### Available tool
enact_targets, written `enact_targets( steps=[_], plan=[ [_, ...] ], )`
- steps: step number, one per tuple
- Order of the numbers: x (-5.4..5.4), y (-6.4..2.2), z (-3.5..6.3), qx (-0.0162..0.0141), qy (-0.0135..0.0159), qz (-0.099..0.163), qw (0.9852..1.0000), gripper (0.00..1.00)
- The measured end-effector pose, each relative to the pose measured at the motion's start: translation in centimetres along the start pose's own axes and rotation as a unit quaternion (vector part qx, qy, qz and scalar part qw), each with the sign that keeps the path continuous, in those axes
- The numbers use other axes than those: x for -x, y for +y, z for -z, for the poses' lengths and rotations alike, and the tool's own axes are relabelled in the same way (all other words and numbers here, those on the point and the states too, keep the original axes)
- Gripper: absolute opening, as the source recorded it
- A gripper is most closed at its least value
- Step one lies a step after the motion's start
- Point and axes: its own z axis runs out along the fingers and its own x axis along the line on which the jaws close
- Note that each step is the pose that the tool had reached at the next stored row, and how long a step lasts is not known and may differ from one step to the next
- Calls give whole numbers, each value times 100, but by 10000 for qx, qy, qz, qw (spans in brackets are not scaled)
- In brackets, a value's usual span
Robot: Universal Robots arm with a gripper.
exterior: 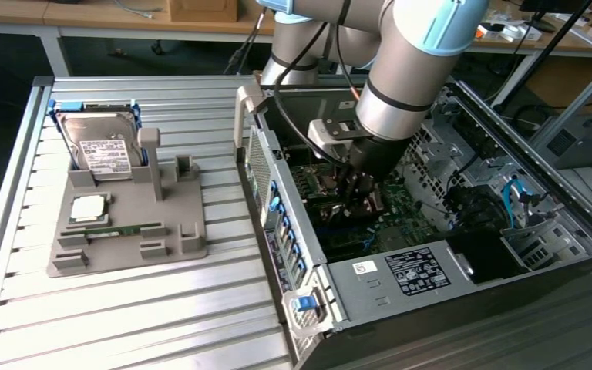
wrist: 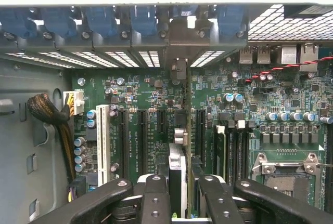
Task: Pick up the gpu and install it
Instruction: 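Insert the gpu into the slot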
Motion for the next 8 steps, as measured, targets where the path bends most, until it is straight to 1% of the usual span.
enact_targets(
  steps=[8],
  plan=[
    [6, -1, -23, 0, 0, 0, 10000, 27]
  ],
)
